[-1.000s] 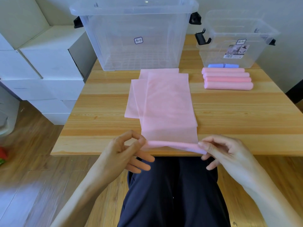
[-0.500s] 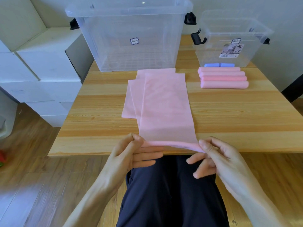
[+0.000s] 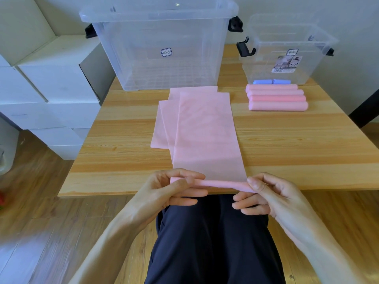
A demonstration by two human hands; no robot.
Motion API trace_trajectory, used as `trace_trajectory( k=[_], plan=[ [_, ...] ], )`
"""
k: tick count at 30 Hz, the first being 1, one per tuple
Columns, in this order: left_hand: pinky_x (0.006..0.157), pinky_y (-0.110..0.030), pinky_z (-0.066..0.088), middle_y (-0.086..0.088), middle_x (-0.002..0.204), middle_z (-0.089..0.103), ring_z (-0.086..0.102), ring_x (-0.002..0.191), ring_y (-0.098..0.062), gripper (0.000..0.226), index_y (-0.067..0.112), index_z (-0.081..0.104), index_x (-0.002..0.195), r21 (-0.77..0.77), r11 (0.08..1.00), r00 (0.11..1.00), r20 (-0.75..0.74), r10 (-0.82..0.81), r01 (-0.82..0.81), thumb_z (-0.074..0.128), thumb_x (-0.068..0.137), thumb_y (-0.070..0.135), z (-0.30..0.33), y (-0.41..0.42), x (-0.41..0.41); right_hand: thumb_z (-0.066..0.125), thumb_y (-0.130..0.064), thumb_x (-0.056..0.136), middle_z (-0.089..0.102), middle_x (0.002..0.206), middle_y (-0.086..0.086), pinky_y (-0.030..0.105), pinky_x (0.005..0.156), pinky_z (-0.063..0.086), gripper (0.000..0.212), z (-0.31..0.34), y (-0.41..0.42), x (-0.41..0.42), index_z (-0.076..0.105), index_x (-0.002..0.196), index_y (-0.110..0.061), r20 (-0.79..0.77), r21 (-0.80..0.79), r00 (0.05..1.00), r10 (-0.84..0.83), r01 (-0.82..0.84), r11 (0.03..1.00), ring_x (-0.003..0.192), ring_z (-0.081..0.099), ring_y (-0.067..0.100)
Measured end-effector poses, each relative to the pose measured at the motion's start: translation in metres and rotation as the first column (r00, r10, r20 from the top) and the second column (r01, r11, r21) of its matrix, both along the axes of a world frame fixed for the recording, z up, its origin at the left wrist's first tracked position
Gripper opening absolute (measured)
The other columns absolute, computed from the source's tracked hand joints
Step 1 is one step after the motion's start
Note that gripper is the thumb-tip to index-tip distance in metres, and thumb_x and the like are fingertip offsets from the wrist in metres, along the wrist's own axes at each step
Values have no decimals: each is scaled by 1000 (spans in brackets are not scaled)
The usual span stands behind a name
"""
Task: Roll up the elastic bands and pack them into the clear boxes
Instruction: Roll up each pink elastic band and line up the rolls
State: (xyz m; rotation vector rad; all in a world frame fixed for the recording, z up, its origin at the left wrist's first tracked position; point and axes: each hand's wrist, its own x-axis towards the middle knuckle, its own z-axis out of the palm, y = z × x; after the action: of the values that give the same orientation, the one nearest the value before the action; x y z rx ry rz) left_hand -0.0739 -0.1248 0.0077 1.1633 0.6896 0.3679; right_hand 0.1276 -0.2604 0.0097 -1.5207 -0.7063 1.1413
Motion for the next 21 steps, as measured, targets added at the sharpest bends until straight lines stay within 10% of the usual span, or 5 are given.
trace_trajectory(
  k=[9,13,21],
  plan=[
    [75,-20,58,-11,102,77,73,100,-18,29,16,75,107,54,998,1000,-9,-29,29,56,89,27,4,0,9,56,-32,90,75,92,21,31,64,62,39,3,1,3,63,107,3,-49,19,999,-11,12,1000,81,74,36],
    [73,-19,57,-13,101,76,73,99,-18,29,16,76,106,22,1000,1000,-5,-18,18,57,87,28,5,-2,9,57,-40,83,74,105,20,33,65,62,44,7,7,-3,60,124,-24,-225,44,971,85,-77,996,85,74,35],
    [73,-19,57,-10,104,76,73,100,-17,30,16,75,108,28,999,998,-33,-45,46,57,87,28,5,-1,5,76,-16,69,76,100,15,28,59,60,29,8,16,-8,79,98,-18,-146,48,973,177,-171,984,79,75,30]
  ],
)
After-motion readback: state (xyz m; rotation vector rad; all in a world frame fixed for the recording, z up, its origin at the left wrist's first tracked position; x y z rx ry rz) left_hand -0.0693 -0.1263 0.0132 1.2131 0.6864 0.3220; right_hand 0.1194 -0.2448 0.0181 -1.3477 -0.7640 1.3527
